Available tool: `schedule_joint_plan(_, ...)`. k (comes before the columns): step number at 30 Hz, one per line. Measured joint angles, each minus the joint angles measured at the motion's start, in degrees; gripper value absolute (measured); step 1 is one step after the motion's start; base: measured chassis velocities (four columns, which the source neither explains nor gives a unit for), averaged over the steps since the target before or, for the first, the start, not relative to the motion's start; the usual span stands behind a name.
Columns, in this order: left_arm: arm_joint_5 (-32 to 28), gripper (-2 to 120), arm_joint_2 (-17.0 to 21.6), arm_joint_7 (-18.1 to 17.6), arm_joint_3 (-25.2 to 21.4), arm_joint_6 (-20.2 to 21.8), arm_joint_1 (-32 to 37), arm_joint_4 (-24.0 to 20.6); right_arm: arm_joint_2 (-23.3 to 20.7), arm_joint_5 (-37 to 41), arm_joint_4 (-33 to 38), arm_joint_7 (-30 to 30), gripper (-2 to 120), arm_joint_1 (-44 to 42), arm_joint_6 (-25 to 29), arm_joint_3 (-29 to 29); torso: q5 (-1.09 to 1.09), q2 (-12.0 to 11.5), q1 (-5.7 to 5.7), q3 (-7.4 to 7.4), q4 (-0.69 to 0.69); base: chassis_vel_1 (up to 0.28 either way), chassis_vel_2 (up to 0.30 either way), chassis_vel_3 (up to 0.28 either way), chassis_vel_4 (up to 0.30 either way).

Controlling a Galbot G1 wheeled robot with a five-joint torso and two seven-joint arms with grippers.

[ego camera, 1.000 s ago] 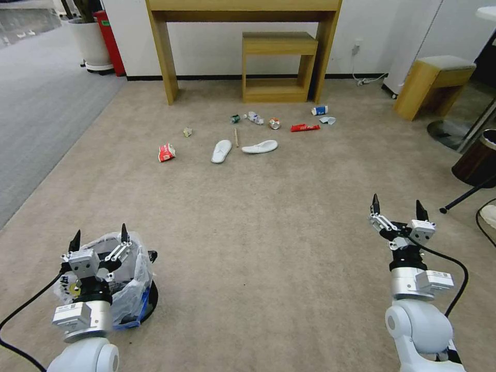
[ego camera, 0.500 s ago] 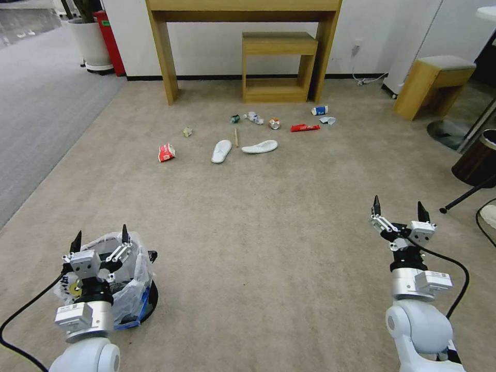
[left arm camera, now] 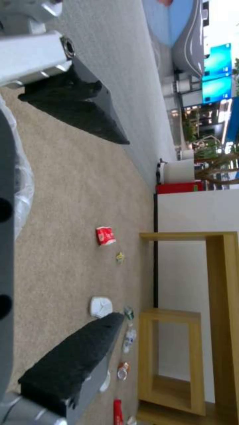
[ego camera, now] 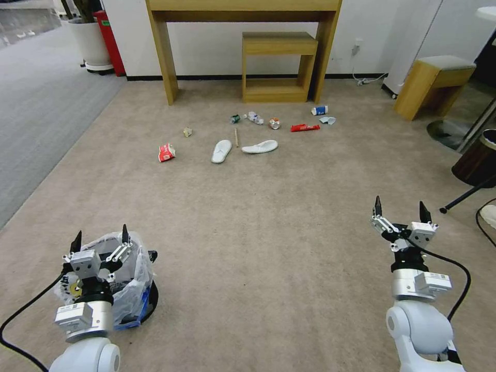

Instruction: Pick up the trash bin and place the garbage on the floor into it.

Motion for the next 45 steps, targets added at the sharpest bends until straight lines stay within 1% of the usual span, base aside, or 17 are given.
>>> schedule_joint_plan(5, 0.0, 100, 0.0, 0.0, 0.0, 0.0, 0.0, 0.0, 0.1, -0.9, -0.4, 0.0, 99, 0.0, 0.3, 0.0, 0.01, 0.0, 0.0, 0.0, 0.0, 0.0, 0.0, 0.0, 0.0)
schedule_joint_plan(14, 0.0, 100, 0.0, 0.0, -0.1, -0.1, -0.1, 0.1, 0.3, -1.4, -1.0, -0.2, 98, 0.2, 0.7, 0.0, 0.0, 0.0, 0.0, 0.0, 0.0, 0.095, 0.088, -0.079, -0.075)
schedule_joint_plan(45, 0.1, 100, 0.0, -0.1, 0.0, -0.4, -0.5, 1.0, 0.7, -2.9, -2.4, -0.6, 98, 0.5, 2.3, 0.2, -0.01, 0.0, 0.0, 0.0, 0.0, 0.1, 0.097, -0.105, -0.098)
